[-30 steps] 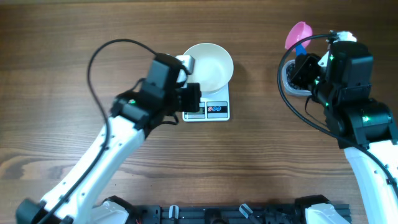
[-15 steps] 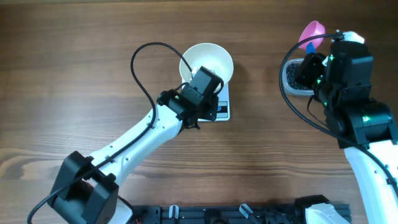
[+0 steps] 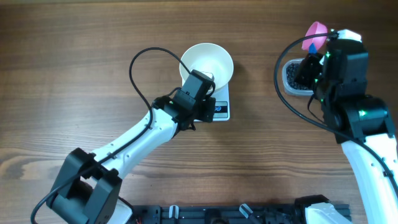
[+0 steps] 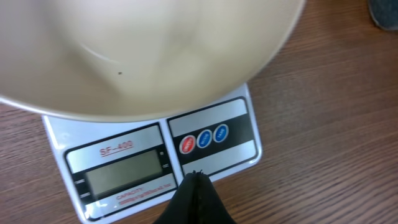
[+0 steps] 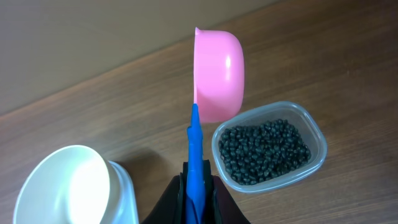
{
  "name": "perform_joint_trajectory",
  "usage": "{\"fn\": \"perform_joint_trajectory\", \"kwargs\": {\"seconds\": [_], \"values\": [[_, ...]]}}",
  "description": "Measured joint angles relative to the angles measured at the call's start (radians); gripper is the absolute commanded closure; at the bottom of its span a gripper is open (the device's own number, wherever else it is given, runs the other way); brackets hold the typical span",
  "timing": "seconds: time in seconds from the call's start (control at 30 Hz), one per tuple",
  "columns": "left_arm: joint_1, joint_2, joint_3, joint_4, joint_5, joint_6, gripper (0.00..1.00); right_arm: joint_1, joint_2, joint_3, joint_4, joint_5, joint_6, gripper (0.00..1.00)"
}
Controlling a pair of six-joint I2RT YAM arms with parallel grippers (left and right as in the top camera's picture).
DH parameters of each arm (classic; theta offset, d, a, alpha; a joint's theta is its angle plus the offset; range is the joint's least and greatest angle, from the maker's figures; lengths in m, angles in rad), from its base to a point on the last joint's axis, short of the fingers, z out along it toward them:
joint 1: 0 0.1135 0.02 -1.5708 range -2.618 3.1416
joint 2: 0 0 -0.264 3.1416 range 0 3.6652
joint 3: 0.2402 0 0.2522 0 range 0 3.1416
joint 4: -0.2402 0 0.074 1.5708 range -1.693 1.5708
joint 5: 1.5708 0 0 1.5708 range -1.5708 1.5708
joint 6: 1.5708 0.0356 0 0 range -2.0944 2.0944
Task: Scoop item into bowl and weigh 150g on scale
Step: 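Press the scale's tare button with the left gripper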
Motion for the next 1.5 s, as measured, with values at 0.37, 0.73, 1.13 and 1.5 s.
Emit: {"fn": "perform_joint_trajectory", "kwargs": {"seconds": [0.37,0.73,1.13,1.5], "values": [[-0.079,0.085,-0.002,0.028,-0.120,-0.021,0.96,0.000,0.030,0.000,0.002,0.005,-0.003,0.96],[-0.078,0.122,-0.013,0.093,-0.173,-0.039,0.96,0.000,0.030,0.000,0.006,0.007,-0.003,0.96],[-0.097,0.140,-0.013,0.131,-0.176,-0.039,0.96,0.000,0.030,0.000,0.006,0.007,-0.003,0.96],[-0.097,0.176,-0.013,0.142,-0.215,-0.039,0.96,0.000,0.030,0.000,0.005,0.007,-0.003,0.96]]}}
